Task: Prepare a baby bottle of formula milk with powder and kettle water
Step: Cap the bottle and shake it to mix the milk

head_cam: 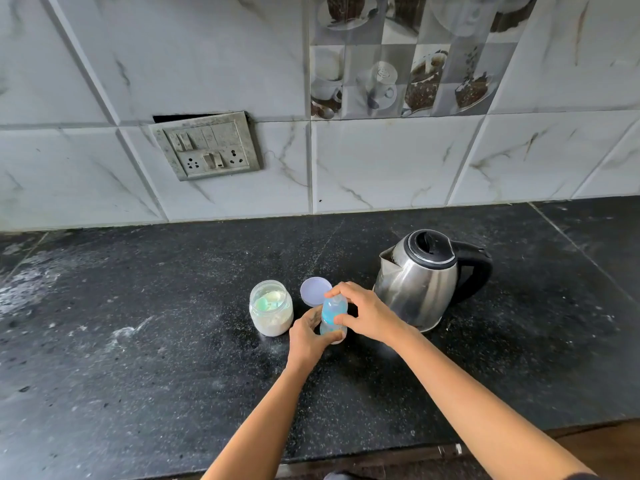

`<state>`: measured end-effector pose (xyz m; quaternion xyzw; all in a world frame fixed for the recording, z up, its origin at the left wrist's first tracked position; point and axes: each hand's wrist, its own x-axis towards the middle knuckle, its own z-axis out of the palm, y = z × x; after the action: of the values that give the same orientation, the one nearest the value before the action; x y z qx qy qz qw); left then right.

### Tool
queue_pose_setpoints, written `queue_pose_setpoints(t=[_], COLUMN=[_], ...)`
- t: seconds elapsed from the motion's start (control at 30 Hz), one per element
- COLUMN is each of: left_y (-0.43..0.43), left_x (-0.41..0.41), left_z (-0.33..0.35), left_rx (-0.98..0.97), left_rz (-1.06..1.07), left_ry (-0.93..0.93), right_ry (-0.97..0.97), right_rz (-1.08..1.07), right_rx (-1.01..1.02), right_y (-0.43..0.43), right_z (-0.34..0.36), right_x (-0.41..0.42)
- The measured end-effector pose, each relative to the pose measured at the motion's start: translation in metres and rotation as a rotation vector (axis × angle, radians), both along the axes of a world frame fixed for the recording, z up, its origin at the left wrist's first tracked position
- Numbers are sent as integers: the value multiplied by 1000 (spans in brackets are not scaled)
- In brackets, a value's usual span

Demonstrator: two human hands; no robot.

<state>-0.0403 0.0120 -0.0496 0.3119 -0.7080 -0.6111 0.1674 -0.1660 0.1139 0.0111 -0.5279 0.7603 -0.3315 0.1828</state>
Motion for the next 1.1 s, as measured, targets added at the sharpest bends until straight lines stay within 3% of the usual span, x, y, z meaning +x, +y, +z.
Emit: queue_pose_setpoints(t=[0.13,0.37,0.53,0.6,0.77,0.83,0.93,1.1], left_y=[0,0,3,1,-4,-5,-4,-7], left_x=[0,1,3,2,-2,-1,1,2], left_z=[-1,0,5,10,24,31,46,62], left_rx=[21,-9,-34,-30,-53,-67,-1,101], left_rz=[4,-7,-20,-39,-70,-62,-55,-63], left_ry=[19,28,18,-5,-102,-126,-71,9], right_ry=[19,278,331,243,-320,-455,-634,-937], right_rz=[-21,10,-27,-24,-29,-104,-169,-100], right_rx=[-15,29,111,131,79,42,16,-19], right_y=[-1,-5,-8,-8,-2,3,13,19], right_z=[-4,-10,-7,-3,17,26,32,34], right_x=[0,13,19,16,2,1,-2,5])
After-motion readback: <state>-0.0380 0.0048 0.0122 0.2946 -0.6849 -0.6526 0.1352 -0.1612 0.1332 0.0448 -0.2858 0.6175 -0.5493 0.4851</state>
